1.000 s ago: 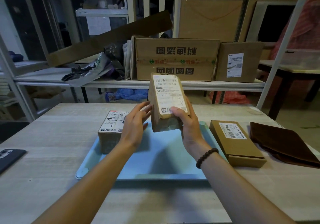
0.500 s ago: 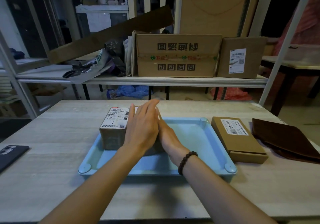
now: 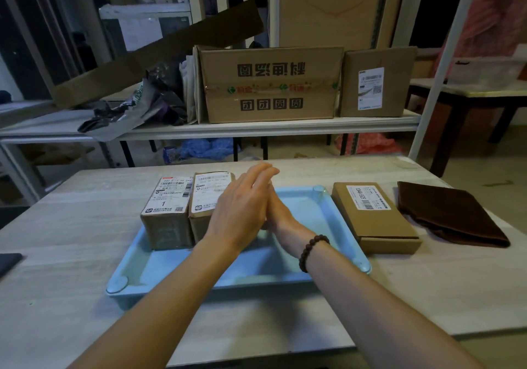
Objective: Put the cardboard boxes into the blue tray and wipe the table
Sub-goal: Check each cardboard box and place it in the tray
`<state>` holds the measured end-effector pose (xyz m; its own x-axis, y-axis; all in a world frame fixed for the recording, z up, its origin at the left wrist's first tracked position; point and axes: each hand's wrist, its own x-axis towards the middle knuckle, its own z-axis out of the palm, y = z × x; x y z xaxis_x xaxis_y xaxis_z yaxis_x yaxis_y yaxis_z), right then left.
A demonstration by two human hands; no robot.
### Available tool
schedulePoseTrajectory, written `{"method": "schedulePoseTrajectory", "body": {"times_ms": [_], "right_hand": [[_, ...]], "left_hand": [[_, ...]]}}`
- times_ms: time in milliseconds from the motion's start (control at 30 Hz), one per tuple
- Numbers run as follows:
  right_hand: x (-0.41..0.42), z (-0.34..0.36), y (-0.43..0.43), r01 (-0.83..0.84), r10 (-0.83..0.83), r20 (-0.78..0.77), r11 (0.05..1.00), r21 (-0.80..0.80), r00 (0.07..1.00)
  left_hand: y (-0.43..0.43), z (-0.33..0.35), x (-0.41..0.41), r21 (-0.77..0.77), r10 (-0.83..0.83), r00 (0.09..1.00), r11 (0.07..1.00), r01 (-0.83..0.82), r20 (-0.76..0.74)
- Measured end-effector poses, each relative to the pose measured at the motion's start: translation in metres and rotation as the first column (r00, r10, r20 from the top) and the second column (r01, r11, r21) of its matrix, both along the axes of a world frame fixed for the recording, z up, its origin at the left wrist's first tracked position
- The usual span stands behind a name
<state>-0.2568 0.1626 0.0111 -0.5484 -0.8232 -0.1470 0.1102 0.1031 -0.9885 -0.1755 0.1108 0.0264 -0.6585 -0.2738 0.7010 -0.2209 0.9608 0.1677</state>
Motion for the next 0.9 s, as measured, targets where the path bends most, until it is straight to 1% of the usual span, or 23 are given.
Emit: {"method": "schedulePoseTrajectory", "body": {"times_ms": [33,67,100,167,200,233,267,300,333,367,400,433,567,633,700,767,833,900], "right_hand": [[-0.011,-0.001,0.005,0.052,-0.044,-0.136,0.997,0.057,0.990],[-0.019,0.003,0.016,0.124,-0.092,-0.299,0.988,0.091,0.950],[-0.036,0.000,0.025,0.230,-0.167,-0.448,0.969,0.089,0.878],[-0.066,-0.003,0.047,0.391,-0.272,-0.646,0.919,0.045,0.714],[-0.080,-0.002,0.060,0.473,-0.279,-0.754,0.880,0.048,0.595],[-0.092,-0.002,0.070,0.555,-0.212,-0.849,0.824,0.111,0.484],[-0.106,-0.004,0.078,0.626,-0.116,-0.897,0.754,0.200,0.427],[-0.117,-0.005,0.087,0.674,-0.034,-0.894,0.670,0.311,0.446],[-0.127,-0.005,0.094,0.686,-0.007,-0.854,0.598,0.414,0.521],[-0.133,-0.008,0.099,0.660,0.003,-0.799,0.561,0.499,0.602],[-0.138,-0.010,0.105,0.633,0.014,-0.761,0.544,0.550,0.649],[-0.140,-0.010,0.108,0.615,0.025,-0.738,0.533,0.580,0.674],[-0.150,-0.019,0.112,0.619,0.047,-0.733,0.501,0.605,0.678],[-0.151,-0.024,0.111,0.647,0.024,-0.758,0.502,0.573,0.652],[-0.148,-0.026,0.112,0.698,-0.019,-0.805,0.509,0.503,0.593],[-0.144,-0.024,0.110,0.739,-0.027,-0.846,0.503,0.449,0.532],[-0.143,-0.020,0.110,0.796,-0.040,-0.899,0.483,0.365,0.436],[-0.142,-0.011,0.110,0.853,-0.063,-0.950,0.462,0.243,0.305]], "left_hand": [[0.005,0.001,-0.003,-0.038,-0.008,1.000,0.999,0.009,0.024],[0.004,0.000,-0.004,-0.095,0.013,0.998,0.995,-0.007,0.066],[0.006,-0.002,-0.008,-0.110,0.024,0.989,0.994,-0.008,0.144],[0.007,-0.005,-0.014,-0.155,0.022,0.975,0.988,0.013,0.221],[0.008,-0.007,-0.019,-0.193,0.013,0.972,0.981,0.033,0.234],[0.011,-0.009,-0.021,-0.203,0.010,0.966,0.978,0.045,0.260],[0.017,-0.011,-0.023,-0.205,0.005,0.960,0.977,0.055,0.282],[0.023,-0.013,-0.029,-0.214,-0.010,0.960,0.974,0.073,0.281],[0.028,-0.015,-0.033,-0.222,-0.026,0.961,0.971,0.090,0.276],[0.031,-0.017,-0.036,-0.214,-0.036,0.958,0.972,0.101,0.285],[0.034,-0.017,-0.041,-0.200,-0.042,0.954,0.974,0.105,0.297],[0.036,-0.018,-0.044,-0.199,-0.051,0.953,0.973,0.115,0.299],[0.042,-0.018,-0.052,-0.201,-0.056,0.948,0.972,0.124,0.315],[0.043,-0.018,-0.052,-0.197,-0.065,0.950,0.972,0.130,0.305],[0.044,-0.018,-0.051,-0.180,-0.078,0.954,0.975,0.134,0.289],[0.044,-0.017,-0.050,-0.159,-0.087,0.958,0.978,0.134,0.272],[0.045,-0.014,-0.048,-0.142,-0.098,0.961,0.980,0.139,0.260],[0.044,-0.012,-0.047,-0.130,-0.109,0.961,0.981,0.145,0.256]]}}
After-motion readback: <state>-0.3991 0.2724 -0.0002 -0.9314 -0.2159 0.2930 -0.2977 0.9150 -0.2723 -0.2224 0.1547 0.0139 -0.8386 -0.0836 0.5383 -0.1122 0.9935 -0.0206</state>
